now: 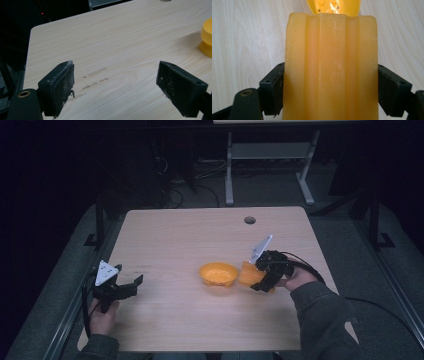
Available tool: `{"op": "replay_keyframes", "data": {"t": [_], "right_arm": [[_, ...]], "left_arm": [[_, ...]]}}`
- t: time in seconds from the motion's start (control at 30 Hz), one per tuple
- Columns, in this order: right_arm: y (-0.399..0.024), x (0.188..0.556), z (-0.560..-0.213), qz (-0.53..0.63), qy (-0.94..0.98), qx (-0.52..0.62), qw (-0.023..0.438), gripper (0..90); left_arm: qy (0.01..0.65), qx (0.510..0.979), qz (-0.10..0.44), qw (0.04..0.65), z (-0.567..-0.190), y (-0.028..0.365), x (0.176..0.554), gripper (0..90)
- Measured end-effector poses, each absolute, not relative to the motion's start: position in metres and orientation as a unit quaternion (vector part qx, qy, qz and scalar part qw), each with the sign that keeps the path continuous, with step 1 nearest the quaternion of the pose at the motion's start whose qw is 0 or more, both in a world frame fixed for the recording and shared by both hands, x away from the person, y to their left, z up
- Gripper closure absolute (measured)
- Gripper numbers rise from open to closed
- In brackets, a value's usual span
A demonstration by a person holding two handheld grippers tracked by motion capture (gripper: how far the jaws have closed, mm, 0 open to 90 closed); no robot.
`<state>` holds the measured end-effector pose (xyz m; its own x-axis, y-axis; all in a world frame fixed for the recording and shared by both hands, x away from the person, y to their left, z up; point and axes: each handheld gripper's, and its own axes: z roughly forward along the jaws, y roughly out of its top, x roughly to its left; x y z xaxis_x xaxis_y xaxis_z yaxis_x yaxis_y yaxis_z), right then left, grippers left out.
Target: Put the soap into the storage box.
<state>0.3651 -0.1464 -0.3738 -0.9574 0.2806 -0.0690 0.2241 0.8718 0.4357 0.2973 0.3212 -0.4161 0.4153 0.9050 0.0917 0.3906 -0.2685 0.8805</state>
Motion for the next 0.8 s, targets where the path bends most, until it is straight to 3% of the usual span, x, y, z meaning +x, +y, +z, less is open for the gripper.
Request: {"op": "replay_keyframes", "data": {"t": [0.8], "right_arm": [[-0.106, 0.383, -0.359, 0.211, 0.971, 0.089, 0.066, 20.7]], "left_arm": [[0.444, 0.732, 0.31, 0.413, -0.416, 0.322, 0.298, 14.2]]}}
